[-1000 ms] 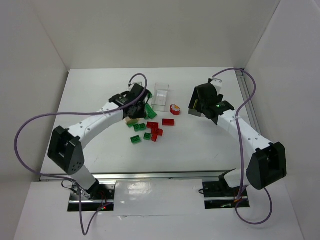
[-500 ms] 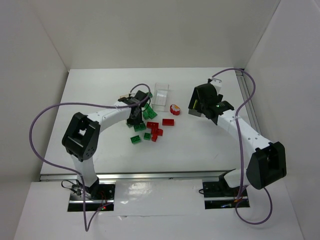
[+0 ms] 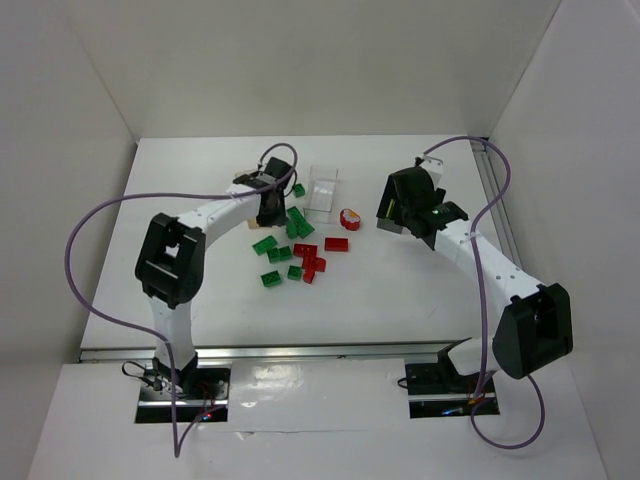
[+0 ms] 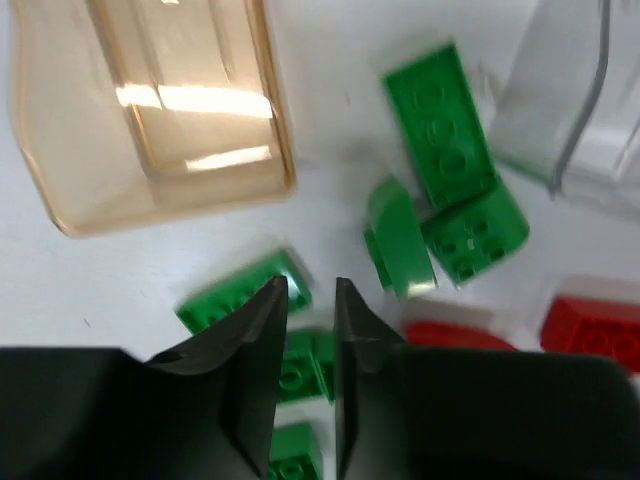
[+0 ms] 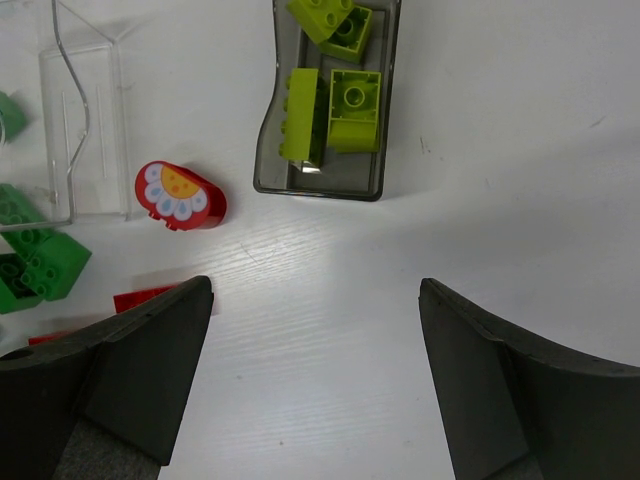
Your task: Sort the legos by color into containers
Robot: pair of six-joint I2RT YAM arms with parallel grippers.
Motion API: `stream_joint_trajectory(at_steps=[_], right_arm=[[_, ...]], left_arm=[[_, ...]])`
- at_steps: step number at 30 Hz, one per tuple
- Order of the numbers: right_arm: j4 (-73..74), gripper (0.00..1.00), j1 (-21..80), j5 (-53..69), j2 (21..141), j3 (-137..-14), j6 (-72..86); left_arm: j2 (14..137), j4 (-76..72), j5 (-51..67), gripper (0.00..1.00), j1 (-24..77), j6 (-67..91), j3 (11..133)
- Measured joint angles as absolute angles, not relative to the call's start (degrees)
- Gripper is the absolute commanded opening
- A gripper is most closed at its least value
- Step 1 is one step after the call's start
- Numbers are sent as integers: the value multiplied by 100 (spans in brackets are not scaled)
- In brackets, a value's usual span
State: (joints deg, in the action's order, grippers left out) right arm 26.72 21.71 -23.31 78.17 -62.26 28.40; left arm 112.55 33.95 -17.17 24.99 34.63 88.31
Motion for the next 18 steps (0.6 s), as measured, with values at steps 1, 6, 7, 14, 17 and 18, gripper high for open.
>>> stream_joint_trajectory(at_steps=[1, 6, 7, 14, 17, 18], right_arm=[[2672, 91, 2171, -2331, 7817, -6226, 2840], [2668, 91, 2171, -2322, 7824, -6226, 2840], [2668, 91, 2171, -2314, 7828, -6226, 2840], [2665, 91, 2171, -2292, 7950, -6219, 2838], [2663, 91, 2171, -2265, 8003, -6217, 2838], [2665, 91, 2171, -2257, 8016, -6215, 2838]], left_arm=[[11187, 3376, -1643, 52, 2587, 3476, 8713], [10534, 3597, -1249, 83, 2921, 3778, 7806], [10342, 3627, -1179, 85, 2956, 3881, 7575], [9454, 3756, -1033, 96, 3166, 4598, 6582], [9417, 3765, -1011, 91, 3308, 5033, 6318], [9417, 3760, -1009, 90, 3341, 5168, 6235]])
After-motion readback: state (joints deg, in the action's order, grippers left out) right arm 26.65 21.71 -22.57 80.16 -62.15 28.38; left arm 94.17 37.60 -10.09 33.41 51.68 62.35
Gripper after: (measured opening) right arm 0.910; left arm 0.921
